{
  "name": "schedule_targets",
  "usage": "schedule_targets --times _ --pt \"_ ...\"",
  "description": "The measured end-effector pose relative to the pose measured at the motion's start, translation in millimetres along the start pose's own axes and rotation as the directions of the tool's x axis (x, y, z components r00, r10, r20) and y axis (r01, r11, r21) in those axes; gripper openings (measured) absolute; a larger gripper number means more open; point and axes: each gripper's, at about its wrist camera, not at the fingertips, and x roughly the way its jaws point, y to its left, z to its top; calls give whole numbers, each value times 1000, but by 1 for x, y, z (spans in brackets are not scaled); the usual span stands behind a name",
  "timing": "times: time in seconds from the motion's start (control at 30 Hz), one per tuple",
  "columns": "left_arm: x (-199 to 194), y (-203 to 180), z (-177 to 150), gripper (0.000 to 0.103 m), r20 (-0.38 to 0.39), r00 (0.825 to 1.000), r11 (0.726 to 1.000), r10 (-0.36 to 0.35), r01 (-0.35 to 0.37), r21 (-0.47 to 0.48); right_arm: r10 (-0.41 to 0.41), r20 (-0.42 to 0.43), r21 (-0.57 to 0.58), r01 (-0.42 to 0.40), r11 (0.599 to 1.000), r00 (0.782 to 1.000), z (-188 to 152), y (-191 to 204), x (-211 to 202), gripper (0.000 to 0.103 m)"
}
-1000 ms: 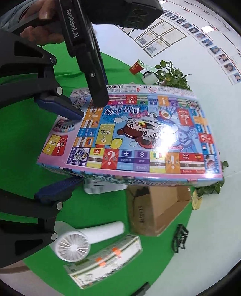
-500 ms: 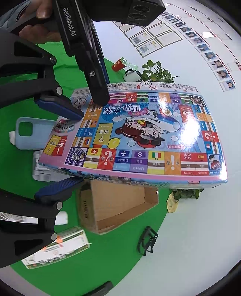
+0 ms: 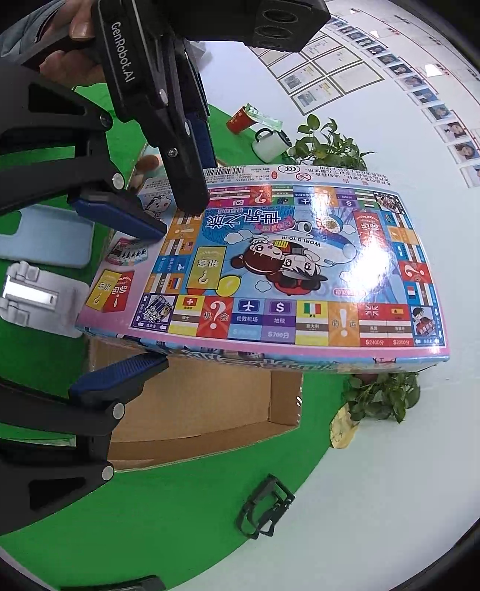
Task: Organize objects
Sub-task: 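Raise the board-game box upright toward the cardboard box, then lower the board-game box flat into the cardboard box and open the left gripper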
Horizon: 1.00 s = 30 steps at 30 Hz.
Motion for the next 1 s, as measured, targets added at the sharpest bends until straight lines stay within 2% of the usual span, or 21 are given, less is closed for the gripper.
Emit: schedule_targets --times 0.3,0.43,0.6,0.83,0.9,1.0 --pt "51 9 -1 44 -115 992 998 43 -48 -44 57 -135 22 -54 998 989 8 -46 62 62" --pt "67 12 -9 44 -159 986 996 56 -67 -62 97 -215 48 -89 995 972 3 -64 88 62" --pt "87 18 -18 44 -220 974 994 62 -81 -79 91 -290 35 -84 996 953 -8 -74 115 62" --pt "87 15 -21 42 -221 972 995 79 -90 -39 116 -350 74 -96 993 929 -16 -90 140 61" --pt "82 16 -22 42 -221 974 997 54 -66 -47 109 -371 62 -92 994 922 -19 -91 145 62" --pt "71 21 -22 42 -186 980 997 70 -77 -27 90 -387 37 -82 996 918 -26 -89 150 62"
